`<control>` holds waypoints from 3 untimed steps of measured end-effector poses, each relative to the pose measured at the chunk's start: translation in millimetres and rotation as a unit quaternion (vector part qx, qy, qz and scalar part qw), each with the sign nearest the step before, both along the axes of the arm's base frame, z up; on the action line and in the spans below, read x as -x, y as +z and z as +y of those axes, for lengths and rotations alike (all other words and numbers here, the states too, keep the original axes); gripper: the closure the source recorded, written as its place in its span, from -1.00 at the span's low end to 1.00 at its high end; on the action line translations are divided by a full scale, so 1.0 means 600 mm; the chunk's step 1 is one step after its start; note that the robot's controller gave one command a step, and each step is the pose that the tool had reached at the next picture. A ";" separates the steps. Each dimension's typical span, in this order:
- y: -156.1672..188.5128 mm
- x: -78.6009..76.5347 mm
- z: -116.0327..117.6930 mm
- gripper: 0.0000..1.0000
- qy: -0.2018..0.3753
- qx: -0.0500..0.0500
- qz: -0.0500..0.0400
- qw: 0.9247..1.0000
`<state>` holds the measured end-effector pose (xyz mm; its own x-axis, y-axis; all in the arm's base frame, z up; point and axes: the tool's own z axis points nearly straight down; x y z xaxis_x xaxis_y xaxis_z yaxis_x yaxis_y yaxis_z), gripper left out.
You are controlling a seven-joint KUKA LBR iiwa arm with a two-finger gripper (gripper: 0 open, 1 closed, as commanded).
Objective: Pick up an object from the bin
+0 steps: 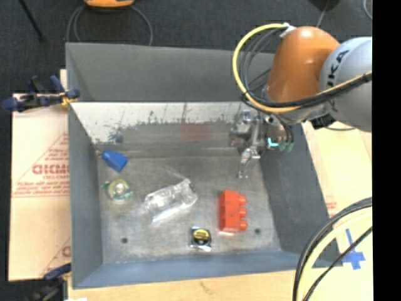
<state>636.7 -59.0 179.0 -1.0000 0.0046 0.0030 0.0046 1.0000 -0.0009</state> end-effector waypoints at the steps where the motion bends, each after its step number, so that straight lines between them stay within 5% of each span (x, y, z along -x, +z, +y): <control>1: -0.062 0.045 0.106 -1.00 0.094 -0.001 -0.001 0.996; 2: -0.176 0.080 0.195 -1.00 0.113 -0.001 -0.006 0.994; 3: -0.167 0.075 0.193 1.00 0.112 -0.001 -0.010 0.994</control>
Offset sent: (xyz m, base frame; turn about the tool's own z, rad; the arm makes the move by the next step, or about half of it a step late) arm -0.0271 0.0627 -0.0366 -0.1890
